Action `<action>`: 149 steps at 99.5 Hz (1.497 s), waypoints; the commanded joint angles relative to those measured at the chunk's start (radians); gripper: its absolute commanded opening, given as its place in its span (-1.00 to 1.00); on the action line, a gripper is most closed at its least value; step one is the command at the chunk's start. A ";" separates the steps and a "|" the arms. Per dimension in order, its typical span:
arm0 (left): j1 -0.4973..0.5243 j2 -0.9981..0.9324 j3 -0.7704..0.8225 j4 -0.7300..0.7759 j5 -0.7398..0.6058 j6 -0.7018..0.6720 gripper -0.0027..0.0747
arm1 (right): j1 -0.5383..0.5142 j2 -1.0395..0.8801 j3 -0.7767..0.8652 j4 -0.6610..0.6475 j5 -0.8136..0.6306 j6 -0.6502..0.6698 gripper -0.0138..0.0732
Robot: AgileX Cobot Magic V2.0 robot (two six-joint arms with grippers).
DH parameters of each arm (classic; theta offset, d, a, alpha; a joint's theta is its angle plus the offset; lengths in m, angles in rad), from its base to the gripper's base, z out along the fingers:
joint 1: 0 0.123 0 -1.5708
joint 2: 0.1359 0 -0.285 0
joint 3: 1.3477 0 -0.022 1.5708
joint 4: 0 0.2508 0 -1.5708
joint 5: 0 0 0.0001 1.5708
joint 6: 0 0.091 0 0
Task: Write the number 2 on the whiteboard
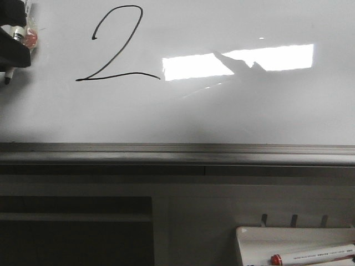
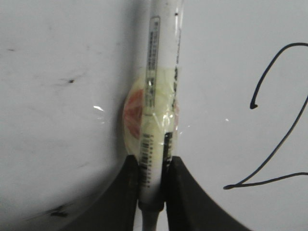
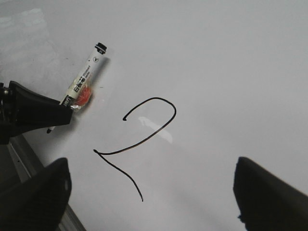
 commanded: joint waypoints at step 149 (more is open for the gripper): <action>-0.009 -0.134 -0.038 0.062 0.106 -0.006 -0.25 | -0.001 -0.056 -0.016 0.024 -0.030 -0.002 0.46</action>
